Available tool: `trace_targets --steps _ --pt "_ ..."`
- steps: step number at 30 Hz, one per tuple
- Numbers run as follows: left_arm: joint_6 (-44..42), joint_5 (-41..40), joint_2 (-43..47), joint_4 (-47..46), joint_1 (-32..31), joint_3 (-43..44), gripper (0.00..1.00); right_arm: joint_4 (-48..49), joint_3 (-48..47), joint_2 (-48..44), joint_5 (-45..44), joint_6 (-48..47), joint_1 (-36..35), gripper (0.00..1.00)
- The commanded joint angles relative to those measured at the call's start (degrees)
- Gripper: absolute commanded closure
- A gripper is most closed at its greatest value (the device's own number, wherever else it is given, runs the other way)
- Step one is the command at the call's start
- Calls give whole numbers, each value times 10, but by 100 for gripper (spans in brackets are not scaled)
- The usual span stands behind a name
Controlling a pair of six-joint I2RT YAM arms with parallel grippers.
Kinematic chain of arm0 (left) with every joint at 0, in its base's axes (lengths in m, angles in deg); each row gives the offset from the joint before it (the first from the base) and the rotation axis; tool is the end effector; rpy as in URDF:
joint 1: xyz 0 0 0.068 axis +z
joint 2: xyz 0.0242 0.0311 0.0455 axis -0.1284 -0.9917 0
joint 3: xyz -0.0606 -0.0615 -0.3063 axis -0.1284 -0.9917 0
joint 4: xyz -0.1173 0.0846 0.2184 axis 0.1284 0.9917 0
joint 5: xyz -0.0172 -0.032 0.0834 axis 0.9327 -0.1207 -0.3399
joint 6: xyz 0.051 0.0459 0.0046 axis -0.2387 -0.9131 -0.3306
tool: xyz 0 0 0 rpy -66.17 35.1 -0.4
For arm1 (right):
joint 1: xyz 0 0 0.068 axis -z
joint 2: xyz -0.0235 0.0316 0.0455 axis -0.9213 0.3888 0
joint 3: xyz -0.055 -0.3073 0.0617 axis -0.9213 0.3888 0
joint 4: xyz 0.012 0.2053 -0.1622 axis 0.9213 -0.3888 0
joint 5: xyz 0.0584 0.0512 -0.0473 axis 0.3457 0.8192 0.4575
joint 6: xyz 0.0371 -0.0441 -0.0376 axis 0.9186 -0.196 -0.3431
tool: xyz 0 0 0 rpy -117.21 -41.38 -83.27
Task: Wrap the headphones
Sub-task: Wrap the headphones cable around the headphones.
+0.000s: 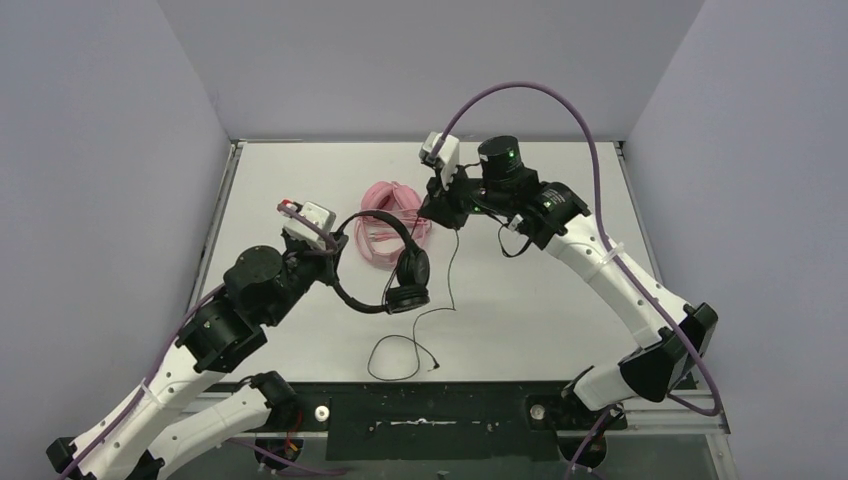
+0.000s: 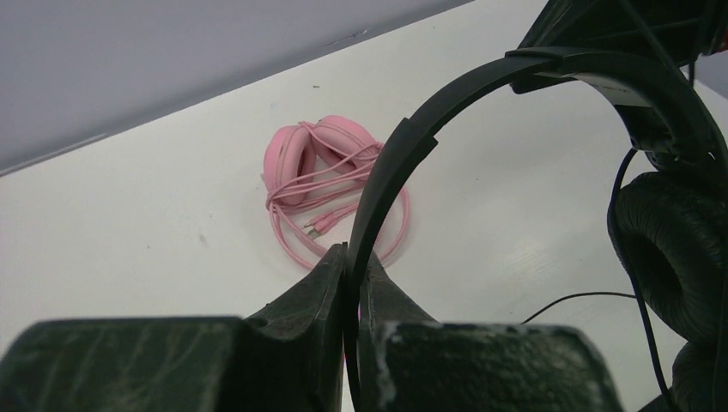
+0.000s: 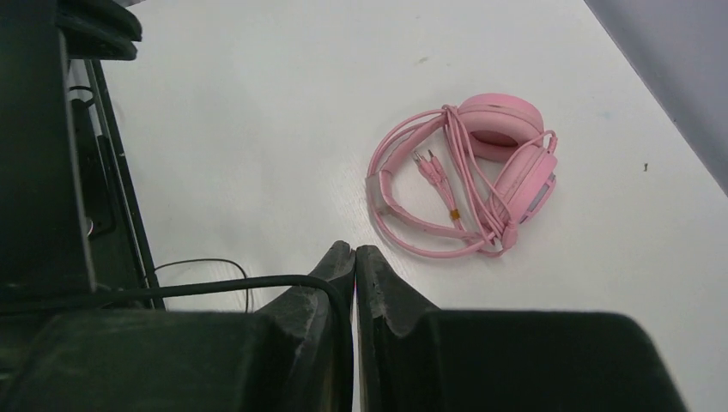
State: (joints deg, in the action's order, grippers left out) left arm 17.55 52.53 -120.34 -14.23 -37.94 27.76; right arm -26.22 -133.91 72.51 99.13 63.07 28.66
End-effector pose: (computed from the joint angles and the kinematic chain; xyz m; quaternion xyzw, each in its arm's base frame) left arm 0.1043 -0.0823 0.4124 0.1922 0.7290 -0.1532 0.6388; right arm 0.2402 0.2282 0.4588 -0.4720 0.6885 0.3468 0.4278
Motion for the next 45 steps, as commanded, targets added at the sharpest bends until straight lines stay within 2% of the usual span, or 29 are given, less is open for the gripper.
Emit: trace_targets --steps 1,6,9,13,21,25,31,40,45 --pt "94 27 9 -12 -3 32 100 140 50 -27 -22 81 18 92" --pt "188 28 7 -51 -2 33 100 269 139 -38 -53 185 18 92" --pt "229 17 5 -74 -2 39 100 384 217 -45 -63 260 18 91" --pt "258 10 -6 -106 -1 56 100 550 305 -42 -66 348 17 82" --pt "325 -29 -32 -107 0 97 100 766 365 30 -37 467 6 82" --pt "346 -42 -39 -112 2 114 100 868 388 68 -28 491 -11 77" --pt "368 -38 -55 -113 6 141 100 936 381 107 -20 489 -33 73" --pt "375 -52 -59 -113 7 152 100 946 398 100 -30 489 -38 65" --pt "377 -65 -64 -114 8 155 100 930 411 90 -33 471 -48 53"
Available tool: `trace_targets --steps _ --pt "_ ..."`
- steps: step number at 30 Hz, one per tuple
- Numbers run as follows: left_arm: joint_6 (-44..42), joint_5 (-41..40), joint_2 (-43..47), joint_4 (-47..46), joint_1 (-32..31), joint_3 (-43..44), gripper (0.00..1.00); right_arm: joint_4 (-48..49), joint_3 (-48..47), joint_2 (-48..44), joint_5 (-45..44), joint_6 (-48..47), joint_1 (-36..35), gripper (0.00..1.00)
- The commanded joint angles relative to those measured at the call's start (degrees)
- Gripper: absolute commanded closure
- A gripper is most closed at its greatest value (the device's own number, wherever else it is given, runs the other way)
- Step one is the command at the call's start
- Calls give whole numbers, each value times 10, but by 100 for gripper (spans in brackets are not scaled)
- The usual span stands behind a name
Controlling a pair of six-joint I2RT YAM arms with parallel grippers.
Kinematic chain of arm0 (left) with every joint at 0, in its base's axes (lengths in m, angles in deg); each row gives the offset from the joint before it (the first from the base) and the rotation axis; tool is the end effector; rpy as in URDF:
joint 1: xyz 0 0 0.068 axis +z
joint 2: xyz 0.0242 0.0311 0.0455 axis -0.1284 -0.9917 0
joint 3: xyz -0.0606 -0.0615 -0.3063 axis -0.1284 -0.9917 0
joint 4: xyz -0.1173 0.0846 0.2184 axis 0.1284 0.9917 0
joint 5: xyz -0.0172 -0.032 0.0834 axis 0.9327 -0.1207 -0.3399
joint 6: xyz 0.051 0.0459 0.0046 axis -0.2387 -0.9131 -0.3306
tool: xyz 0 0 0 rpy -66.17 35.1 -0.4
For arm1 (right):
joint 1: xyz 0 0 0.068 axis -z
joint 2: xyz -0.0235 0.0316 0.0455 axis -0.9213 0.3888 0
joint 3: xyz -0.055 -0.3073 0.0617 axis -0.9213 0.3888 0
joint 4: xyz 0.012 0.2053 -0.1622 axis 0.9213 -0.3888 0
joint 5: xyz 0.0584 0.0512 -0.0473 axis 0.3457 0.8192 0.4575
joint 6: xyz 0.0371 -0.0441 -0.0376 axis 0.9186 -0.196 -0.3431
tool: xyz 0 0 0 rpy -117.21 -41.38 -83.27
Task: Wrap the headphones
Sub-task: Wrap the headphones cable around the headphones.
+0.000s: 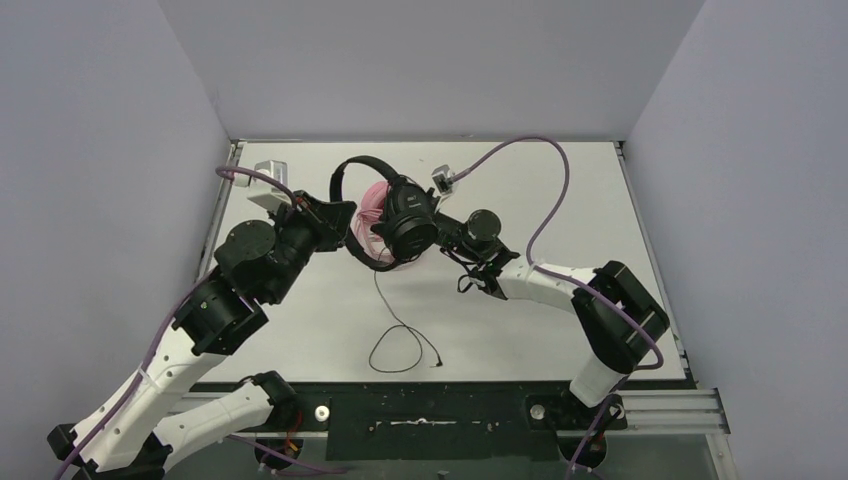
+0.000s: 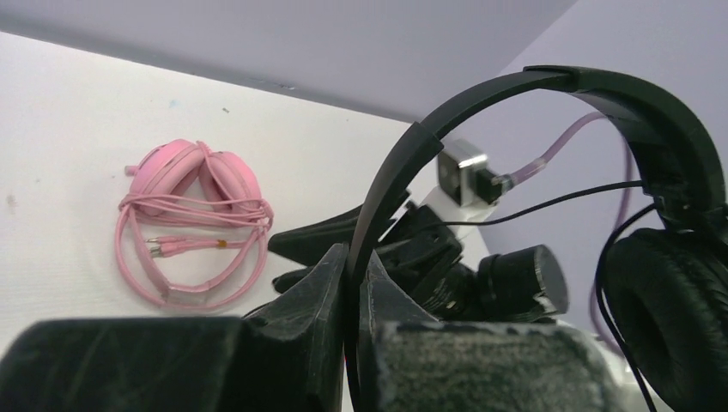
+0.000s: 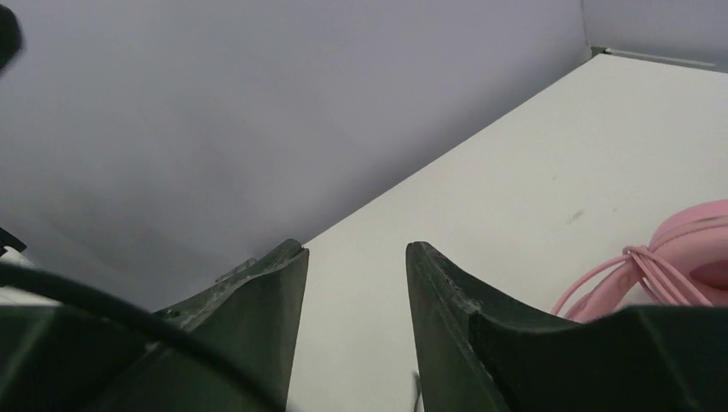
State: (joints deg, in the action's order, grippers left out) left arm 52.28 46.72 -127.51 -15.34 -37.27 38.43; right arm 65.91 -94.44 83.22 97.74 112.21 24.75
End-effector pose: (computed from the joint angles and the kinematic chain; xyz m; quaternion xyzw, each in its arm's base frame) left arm 0.1220 -0.0902 0.4643 -0.0795 0.7230 -0.3241 0.6049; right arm 0.2656 0.2804 0.3320 -0.2281 0.5840 0.6162 0.4767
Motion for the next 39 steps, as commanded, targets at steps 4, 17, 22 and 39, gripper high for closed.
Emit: trace_targets --steps 4,17,22,39 --pt "30 -9 3 -106 1 52 100 19 21 -16 -16 -26 -14 47" --pt "32 -24 -9 -108 1 76 100 52 18 31 -44 -23 -21 53" --pt "19 -72 -27 -135 2 92 100 49 34 53 -48 9 -28 75" --pt "-299 -297 -143 -408 29 105 100 -409 23 -83 -59 -88 -114 100"
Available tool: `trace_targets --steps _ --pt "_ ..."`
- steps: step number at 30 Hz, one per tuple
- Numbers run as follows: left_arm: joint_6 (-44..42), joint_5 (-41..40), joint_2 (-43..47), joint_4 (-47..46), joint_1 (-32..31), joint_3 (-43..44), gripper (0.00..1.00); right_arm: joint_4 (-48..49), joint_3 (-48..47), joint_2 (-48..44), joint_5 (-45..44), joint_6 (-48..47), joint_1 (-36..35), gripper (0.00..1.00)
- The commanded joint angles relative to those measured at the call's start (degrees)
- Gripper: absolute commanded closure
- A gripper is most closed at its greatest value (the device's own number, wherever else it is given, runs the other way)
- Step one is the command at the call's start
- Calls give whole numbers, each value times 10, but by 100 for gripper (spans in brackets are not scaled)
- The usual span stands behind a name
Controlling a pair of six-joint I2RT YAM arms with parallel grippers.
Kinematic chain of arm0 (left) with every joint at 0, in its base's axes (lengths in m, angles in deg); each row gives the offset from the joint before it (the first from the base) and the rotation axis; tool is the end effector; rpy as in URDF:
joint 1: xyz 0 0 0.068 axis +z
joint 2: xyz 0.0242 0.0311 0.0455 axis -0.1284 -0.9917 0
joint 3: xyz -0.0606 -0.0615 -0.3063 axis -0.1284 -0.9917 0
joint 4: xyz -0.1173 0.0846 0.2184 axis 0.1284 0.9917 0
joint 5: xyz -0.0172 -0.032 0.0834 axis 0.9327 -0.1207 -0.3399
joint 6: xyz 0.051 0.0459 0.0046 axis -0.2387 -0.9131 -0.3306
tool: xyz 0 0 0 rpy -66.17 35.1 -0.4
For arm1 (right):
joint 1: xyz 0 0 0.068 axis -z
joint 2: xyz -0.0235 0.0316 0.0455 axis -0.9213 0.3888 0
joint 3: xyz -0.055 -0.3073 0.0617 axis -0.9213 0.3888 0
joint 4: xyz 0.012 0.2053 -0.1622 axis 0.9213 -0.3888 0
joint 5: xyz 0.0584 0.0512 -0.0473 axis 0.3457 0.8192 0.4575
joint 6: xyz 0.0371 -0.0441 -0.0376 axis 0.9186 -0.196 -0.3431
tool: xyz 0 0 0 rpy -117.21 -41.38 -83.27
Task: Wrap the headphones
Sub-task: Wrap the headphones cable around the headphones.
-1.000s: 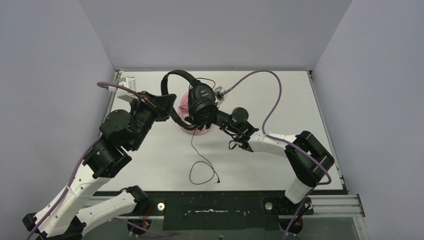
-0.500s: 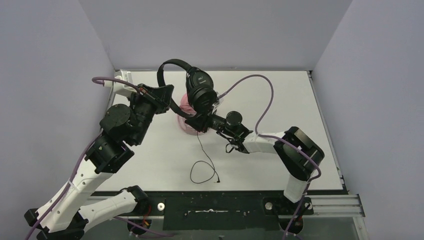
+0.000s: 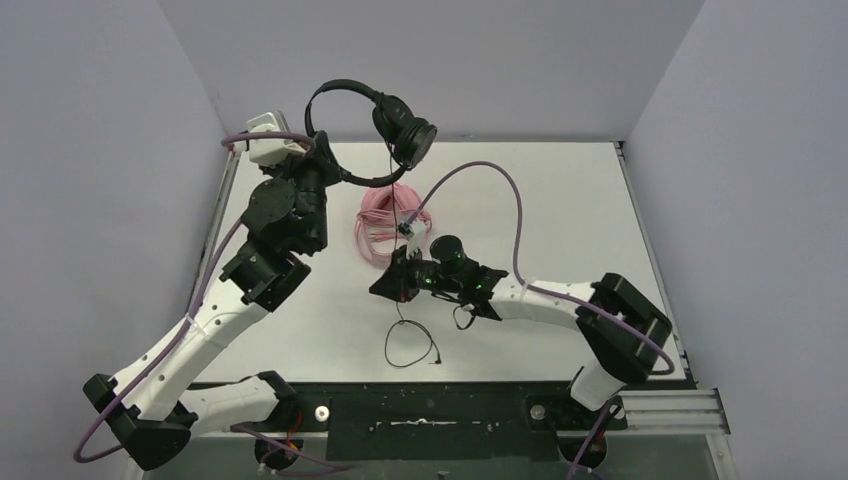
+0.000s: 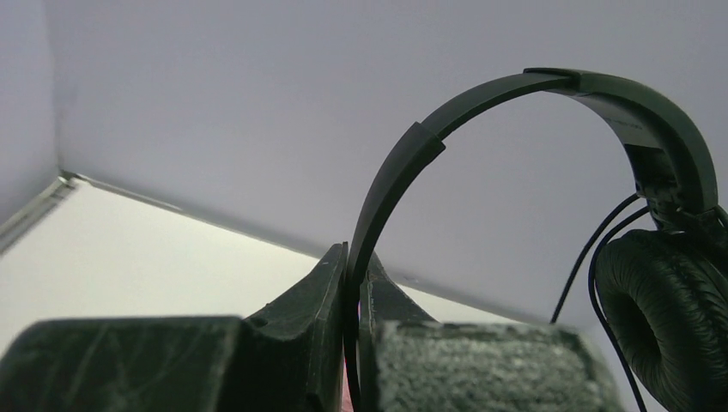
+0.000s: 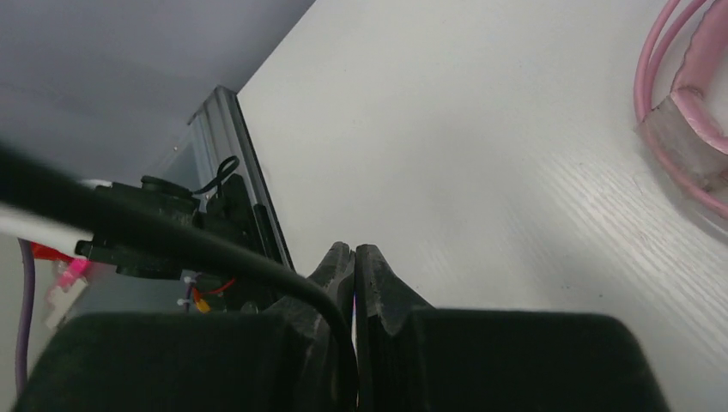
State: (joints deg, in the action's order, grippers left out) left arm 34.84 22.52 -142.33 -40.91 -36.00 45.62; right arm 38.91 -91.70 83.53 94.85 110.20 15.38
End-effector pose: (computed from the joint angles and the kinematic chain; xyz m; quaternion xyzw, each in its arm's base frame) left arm 0.1838 -0.1177 0.5164 -0.1852 0.6174 -0.1626 0.7471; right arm 0.2155 0.3148 0.2566 -0.2463 0.7478 0.5441 0.2899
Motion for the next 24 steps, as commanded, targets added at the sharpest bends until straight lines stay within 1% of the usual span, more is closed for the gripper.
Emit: trace_targets --steps 1,3,7,10,15,17,22,24 --pt "-140 -57 5 -153 22 34 100 -171 -2 -107 -49 -84 -28 100" --pt "-153 -47 7 -151 42 30 100 -235 0 -146 -75 -118 -42 100" --pt "-146 -15 15 -115 88 19 100 -335 -8 -206 -115 -155 -68 100" --pt "-151 -1 17 -101 109 9 100 -387 -22 -234 -135 -179 -90 100" --pt "-181 42 23 -79 125 -7 100 -476 -66 -259 -184 -208 -127 100" --pt "-212 55 26 -79 128 -20 100 -511 -83 -271 -201 -218 -136 100" --pt "-234 71 41 -60 139 -52 100 -569 -101 -319 -241 -233 -147 100" --pt "-246 77 38 -56 139 -60 100 -582 -115 -329 -239 -232 -150 100"
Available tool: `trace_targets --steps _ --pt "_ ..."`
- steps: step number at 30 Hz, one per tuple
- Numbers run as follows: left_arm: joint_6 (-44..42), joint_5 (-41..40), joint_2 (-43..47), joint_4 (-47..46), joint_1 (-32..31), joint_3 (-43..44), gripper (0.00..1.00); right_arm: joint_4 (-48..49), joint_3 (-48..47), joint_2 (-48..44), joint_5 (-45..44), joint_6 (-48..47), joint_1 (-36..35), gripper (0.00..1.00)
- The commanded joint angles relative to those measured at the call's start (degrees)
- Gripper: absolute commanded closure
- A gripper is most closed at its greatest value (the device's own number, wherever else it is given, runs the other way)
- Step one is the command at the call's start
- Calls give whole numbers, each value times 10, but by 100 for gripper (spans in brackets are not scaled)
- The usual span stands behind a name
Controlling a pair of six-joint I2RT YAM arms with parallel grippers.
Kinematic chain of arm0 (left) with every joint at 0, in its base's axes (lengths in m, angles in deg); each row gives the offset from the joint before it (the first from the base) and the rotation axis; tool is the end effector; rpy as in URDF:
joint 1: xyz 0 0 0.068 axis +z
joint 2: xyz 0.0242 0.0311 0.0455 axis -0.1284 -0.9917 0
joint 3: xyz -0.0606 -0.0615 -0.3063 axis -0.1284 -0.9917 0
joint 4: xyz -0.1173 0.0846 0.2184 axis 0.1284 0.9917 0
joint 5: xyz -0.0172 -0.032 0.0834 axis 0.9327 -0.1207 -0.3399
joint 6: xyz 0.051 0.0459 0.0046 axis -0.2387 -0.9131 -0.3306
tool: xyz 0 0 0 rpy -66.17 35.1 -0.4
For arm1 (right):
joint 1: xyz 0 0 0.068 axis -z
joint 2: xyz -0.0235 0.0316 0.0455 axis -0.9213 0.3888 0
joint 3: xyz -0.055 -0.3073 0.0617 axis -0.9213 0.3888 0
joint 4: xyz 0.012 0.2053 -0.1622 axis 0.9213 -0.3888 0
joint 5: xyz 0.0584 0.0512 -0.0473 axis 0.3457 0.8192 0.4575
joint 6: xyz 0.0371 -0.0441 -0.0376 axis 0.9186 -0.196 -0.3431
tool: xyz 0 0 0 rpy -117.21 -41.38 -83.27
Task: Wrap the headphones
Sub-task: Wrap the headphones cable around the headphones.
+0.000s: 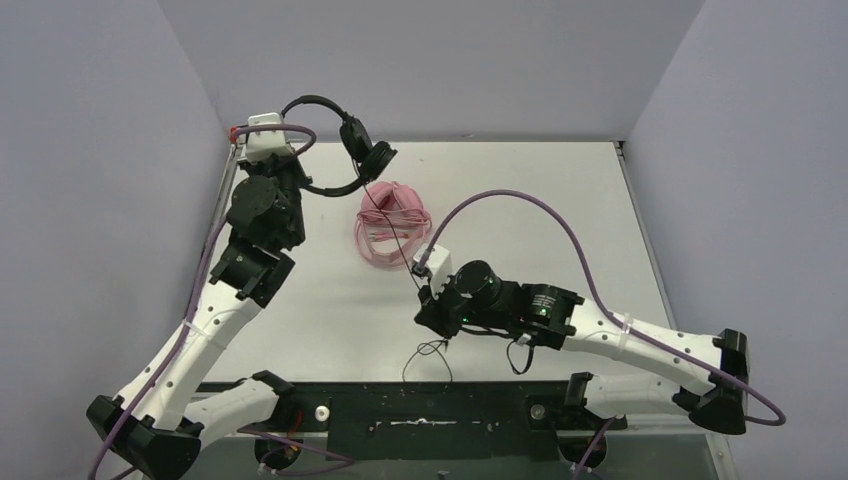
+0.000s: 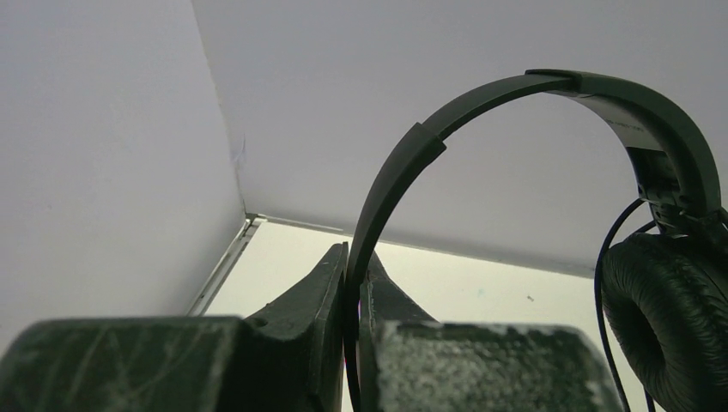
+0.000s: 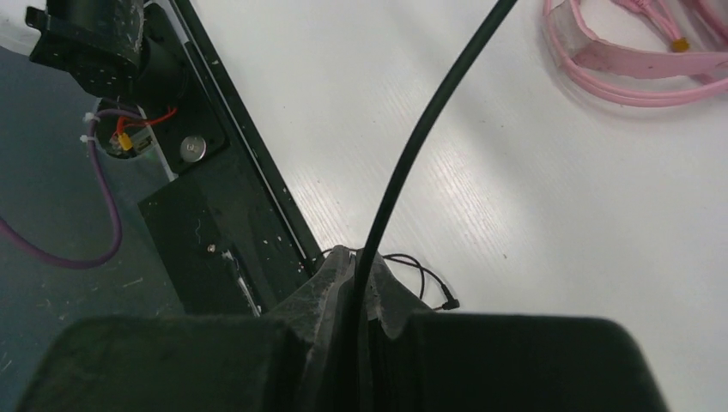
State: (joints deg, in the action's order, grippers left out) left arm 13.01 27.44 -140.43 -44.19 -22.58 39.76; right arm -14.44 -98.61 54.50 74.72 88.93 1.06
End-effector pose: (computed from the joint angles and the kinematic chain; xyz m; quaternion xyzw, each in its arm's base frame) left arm 0.2052 -0.0752 0.4947 -0.1040 0.6336 0.0470 0.7652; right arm 0.0964 0.2347 0.3451 -0.4056 0.7786 0.3523 0.3242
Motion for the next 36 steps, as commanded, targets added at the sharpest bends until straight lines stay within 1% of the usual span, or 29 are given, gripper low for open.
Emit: trace_targets --steps 1,5,8,11,14,18,21,23,26,28,30,36 --pt "-31 29 15 -16 5 -3 100 -50 -55 -40 -31 -18 -10 100" --pt "-36 60 -5 24 4 -5 100 -68 -120 -25 -18 -44 -35 100" --pt "-36 87 -5 50 1 -27 100 -109 -196 -5 -44 -82 -45 100" --pt "-49 95 -1 72 -12 -48 100 -136 -261 10 -70 -119 -45 100" --pt "-70 84 -1 99 -45 -63 100 -167 -327 34 -89 -154 -43 100" --pt "-89 64 -7 120 -102 -70 100 -199 -415 79 -65 -208 -41 100" --pt "-86 65 -6 137 -139 -78 100 -224 -468 110 -54 -239 -37 100" --pt "-72 70 3 157 -152 -83 100 -242 -495 126 -56 -256 -28 100" --pt "-56 95 31 176 -164 -98 100 -250 -506 133 -48 -269 14 100" --pt "-45 117 55 191 -169 -110 100 -242 -495 128 -19 -267 61 100" --pt "-31 143 78 209 -172 -119 100 -226 -478 118 3 -265 89 100" --pt "-6 277 134 248 -174 -127 100 -194 -442 109 50 -259 151 100"
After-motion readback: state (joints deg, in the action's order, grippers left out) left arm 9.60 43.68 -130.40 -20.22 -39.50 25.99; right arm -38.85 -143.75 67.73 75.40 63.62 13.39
